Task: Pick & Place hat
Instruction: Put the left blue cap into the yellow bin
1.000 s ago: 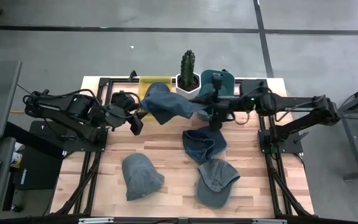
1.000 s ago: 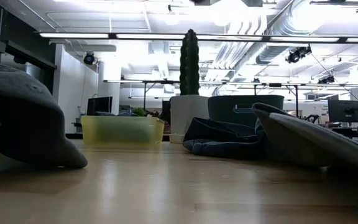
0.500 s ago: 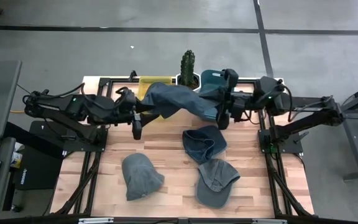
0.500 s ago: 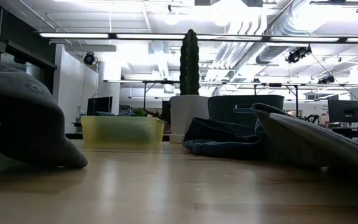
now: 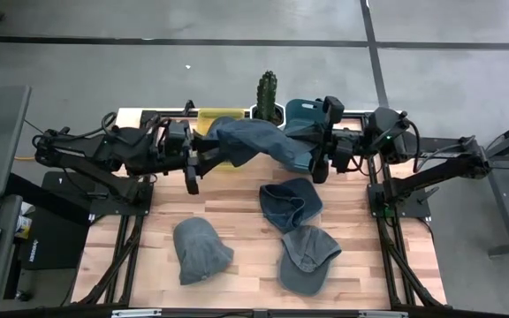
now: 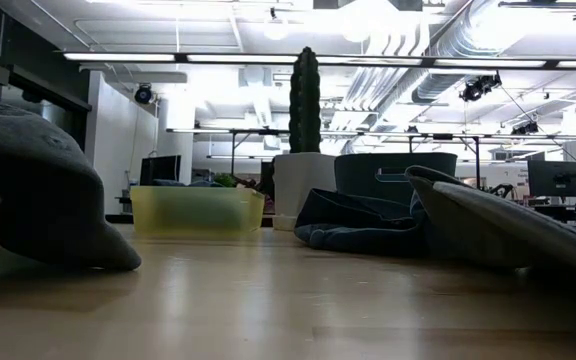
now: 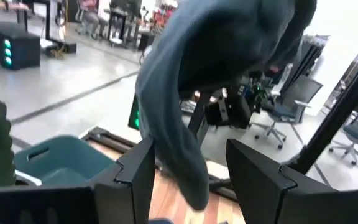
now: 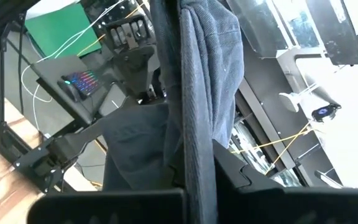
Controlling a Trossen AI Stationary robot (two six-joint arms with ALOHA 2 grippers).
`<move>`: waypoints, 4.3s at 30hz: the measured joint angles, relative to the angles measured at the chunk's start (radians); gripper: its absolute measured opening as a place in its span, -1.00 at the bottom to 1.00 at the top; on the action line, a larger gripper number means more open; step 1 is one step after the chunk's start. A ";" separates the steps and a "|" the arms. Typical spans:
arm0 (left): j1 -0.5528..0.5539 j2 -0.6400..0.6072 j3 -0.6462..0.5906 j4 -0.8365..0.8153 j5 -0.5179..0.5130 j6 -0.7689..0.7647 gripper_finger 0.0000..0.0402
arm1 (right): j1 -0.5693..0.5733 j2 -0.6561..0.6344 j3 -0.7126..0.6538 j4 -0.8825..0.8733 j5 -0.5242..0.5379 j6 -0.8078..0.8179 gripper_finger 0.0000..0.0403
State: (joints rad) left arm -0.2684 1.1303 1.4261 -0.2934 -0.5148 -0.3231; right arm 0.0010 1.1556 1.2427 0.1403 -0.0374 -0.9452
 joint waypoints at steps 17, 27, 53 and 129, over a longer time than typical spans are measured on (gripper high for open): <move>0.105 0.064 -0.002 0.130 0.066 0.067 -0.13 | 0.000 0.010 0.000 -0.009 -0.046 0.028 -0.94; 0.195 0.125 0.001 0.248 0.350 0.055 -0.13 | 0.000 0.010 0.000 -0.023 -0.042 0.039 -0.94; 0.217 0.185 0.000 0.294 0.376 0.109 -0.99 | 0.000 0.010 0.000 -0.046 -0.045 0.083 -0.94; 0.463 0.183 -0.002 -0.398 -0.257 0.100 -1.00 | -0.032 -0.317 0.000 -0.849 0.142 0.813 0.00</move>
State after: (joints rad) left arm 0.1947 1.3128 1.4242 -0.6918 -0.7718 -0.2227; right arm -0.0306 0.8387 1.2427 -0.7084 0.1046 -0.1323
